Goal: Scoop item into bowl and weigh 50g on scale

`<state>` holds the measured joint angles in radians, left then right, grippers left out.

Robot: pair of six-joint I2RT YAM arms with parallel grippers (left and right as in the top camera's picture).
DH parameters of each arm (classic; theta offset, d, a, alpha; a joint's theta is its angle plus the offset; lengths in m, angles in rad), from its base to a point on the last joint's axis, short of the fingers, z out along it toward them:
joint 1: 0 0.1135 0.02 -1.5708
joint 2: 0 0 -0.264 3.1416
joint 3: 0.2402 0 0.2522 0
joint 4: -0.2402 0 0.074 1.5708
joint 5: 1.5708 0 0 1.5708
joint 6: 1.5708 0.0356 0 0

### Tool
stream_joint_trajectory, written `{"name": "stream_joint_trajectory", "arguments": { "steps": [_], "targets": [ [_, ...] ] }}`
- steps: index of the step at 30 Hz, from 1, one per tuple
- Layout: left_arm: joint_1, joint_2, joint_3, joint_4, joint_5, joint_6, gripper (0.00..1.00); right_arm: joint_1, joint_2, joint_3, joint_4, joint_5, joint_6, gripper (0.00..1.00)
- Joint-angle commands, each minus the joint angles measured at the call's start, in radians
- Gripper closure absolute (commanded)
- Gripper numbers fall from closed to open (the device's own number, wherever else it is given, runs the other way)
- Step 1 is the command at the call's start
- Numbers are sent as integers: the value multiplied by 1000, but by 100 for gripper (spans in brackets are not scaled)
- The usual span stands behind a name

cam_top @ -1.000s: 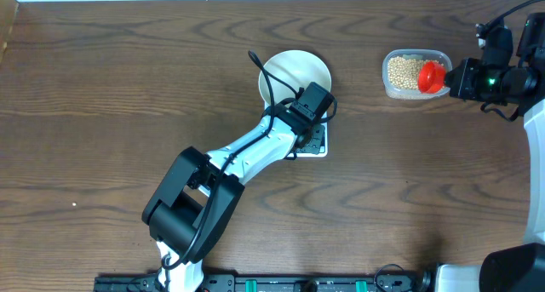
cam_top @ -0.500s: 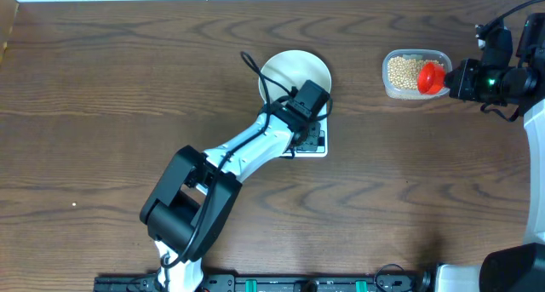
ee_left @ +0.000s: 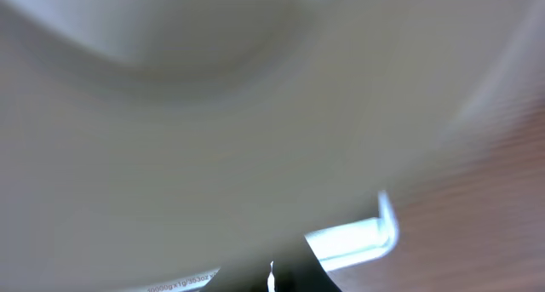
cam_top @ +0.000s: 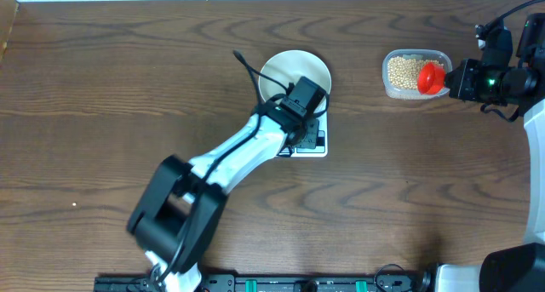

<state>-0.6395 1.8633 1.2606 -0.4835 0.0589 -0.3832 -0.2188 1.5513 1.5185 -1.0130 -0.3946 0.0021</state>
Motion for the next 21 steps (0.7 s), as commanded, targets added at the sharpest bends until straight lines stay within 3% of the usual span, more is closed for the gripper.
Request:
{"name": "stream_joint_trajectory", "arguments": {
  "steps": [1, 21],
  "targets": [
    [5, -102, 0, 0, 9, 27, 93, -3, 8, 18, -1, 0, -19, 99],
    [-24, -2, 0, 7, 8, 27, 92, -3, 8, 18, -9, 0, -19, 99]
  ]
}}
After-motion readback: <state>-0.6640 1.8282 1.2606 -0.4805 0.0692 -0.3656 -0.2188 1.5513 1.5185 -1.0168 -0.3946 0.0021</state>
